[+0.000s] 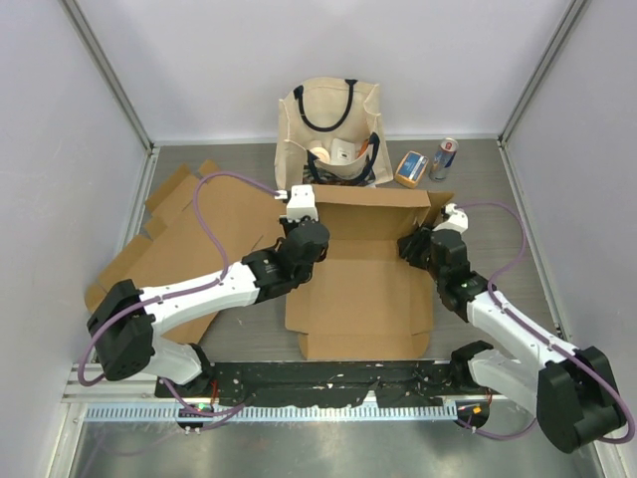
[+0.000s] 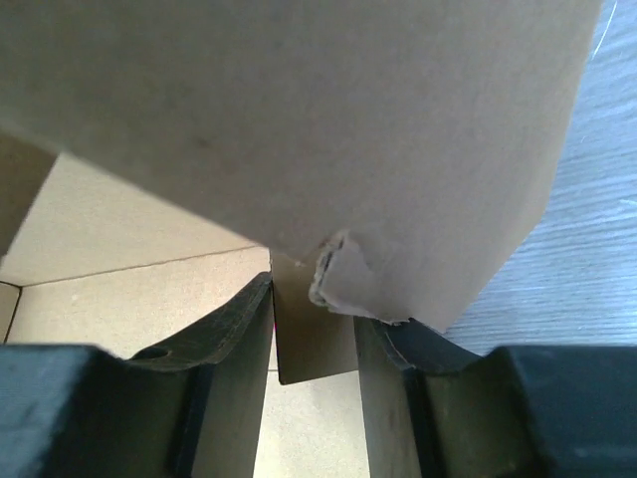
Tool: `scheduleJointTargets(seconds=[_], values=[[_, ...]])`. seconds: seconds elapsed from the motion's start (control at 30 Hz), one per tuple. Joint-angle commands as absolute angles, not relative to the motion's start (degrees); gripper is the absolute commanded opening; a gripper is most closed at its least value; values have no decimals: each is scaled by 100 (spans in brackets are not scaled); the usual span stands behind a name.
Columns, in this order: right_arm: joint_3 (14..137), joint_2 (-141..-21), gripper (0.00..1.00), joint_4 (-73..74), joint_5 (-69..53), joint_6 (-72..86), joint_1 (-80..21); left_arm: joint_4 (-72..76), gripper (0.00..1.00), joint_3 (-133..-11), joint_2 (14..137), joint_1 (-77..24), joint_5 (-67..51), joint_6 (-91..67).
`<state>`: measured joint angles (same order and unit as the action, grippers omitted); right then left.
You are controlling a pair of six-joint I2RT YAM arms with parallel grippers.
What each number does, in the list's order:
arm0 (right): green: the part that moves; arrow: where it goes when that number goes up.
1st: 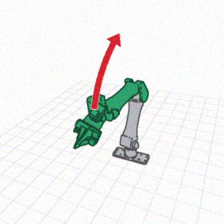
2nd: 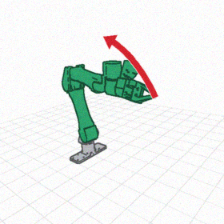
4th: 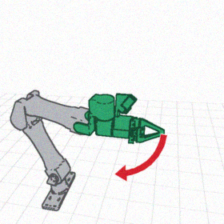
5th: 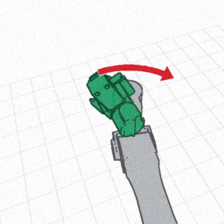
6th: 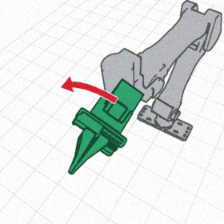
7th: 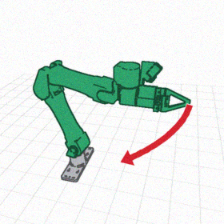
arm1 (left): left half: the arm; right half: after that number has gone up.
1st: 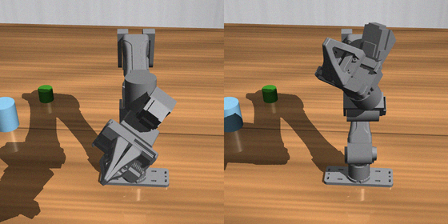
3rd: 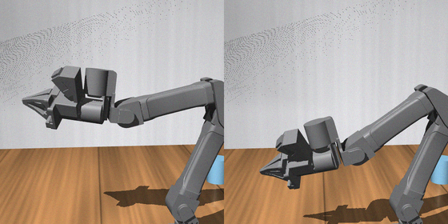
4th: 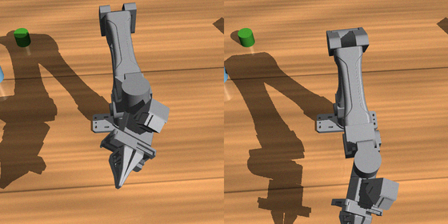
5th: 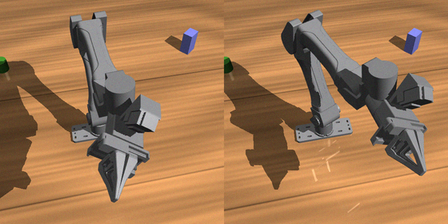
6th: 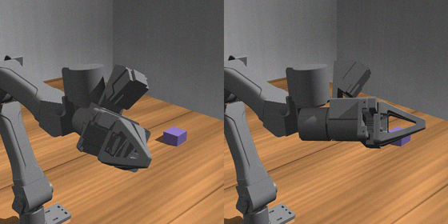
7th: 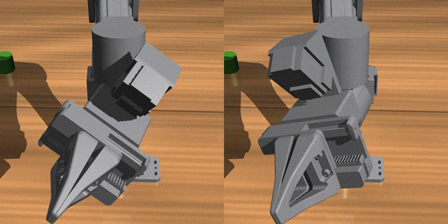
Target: Fold the paper box
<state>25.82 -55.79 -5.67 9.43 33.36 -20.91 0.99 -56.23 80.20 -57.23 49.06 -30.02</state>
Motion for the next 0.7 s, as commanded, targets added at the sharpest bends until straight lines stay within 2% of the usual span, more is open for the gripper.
scheduleJointTargets(seconds=[0.0,0.5,0.57,0.67], values=[[2364,-5844,43,-1081,1125,3604,-2258,765,0,-5564,8164,-5722,4913,-3427],[1872,-6592,50,-1503,1978,4377,-2637,2152,0,-4676,8622,-5713,5054,-3428],[2012,-6426,53,-1057,1960,4386,-2637,2162,0,-4615,8675,-5713,5132,-3384],[2327,-5846,66,-205,1960,4377,-2628,2285,0,-4535,8745,-5713,5255,-3252]])
